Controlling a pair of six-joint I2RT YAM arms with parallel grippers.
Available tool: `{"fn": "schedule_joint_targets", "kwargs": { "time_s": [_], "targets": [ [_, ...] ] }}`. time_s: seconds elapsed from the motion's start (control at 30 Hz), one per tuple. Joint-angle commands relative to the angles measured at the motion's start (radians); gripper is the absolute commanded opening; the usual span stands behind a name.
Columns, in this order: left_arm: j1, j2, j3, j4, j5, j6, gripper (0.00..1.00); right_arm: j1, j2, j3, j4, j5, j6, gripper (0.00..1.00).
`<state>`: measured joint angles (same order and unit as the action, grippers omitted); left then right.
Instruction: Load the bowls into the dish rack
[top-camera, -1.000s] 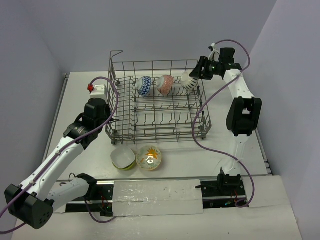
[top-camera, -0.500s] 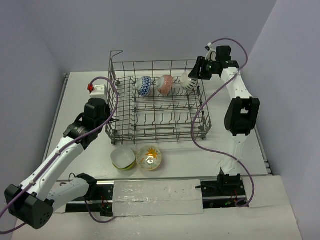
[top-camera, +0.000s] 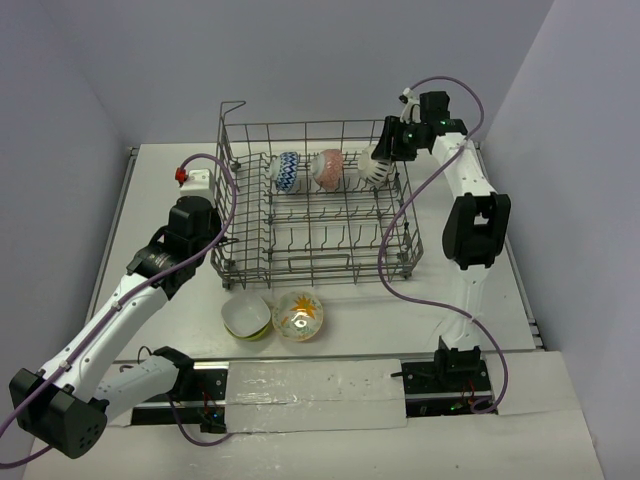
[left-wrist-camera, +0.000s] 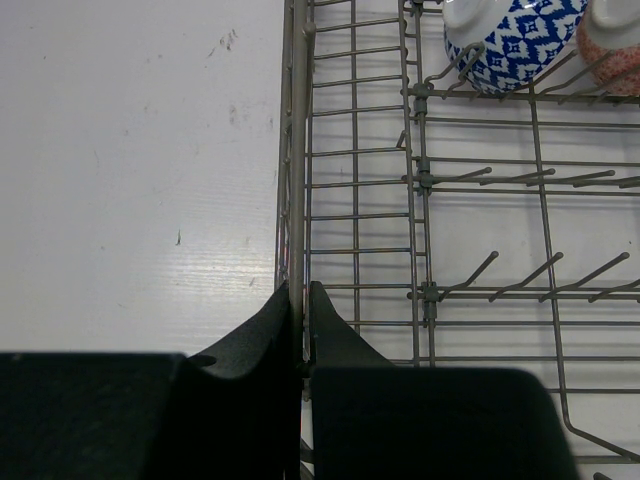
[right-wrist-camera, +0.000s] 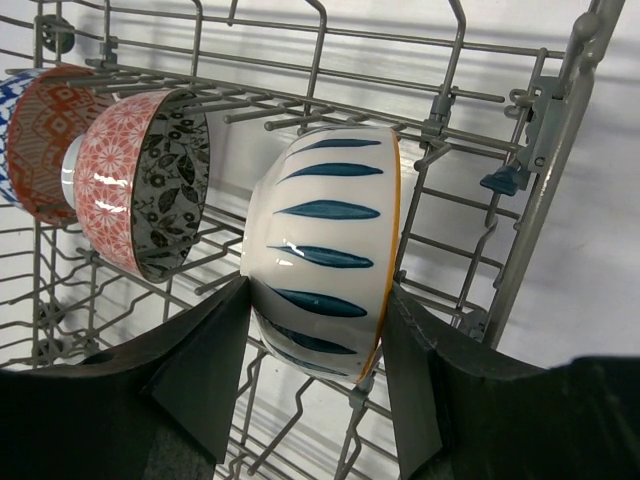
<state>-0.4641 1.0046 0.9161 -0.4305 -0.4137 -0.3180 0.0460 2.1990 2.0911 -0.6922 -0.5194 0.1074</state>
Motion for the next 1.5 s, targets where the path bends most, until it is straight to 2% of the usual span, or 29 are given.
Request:
{"fn": "schedule_joint_targets", "kwargs": {
  "time_s": [0.0,1.27,1.47],
  "targets": [
    [0.004,-0.004,0.007,-0.051,0.044,0.034,0.0,0.038,0.053,0.021,-0.064,0.05,-0.054,0.59],
    [0.004,-0.004,0.006,-0.05,0.049,0.036,0.0,0.086,0.174,0.109,-0.205,0.229,-0.132,0.63],
    [0.004,-0.003,0.006,-0.05,0.046,0.037,0.0,0.086,0.136,0.107,-0.196,0.188,-0.132,0.66]
  ]
}}
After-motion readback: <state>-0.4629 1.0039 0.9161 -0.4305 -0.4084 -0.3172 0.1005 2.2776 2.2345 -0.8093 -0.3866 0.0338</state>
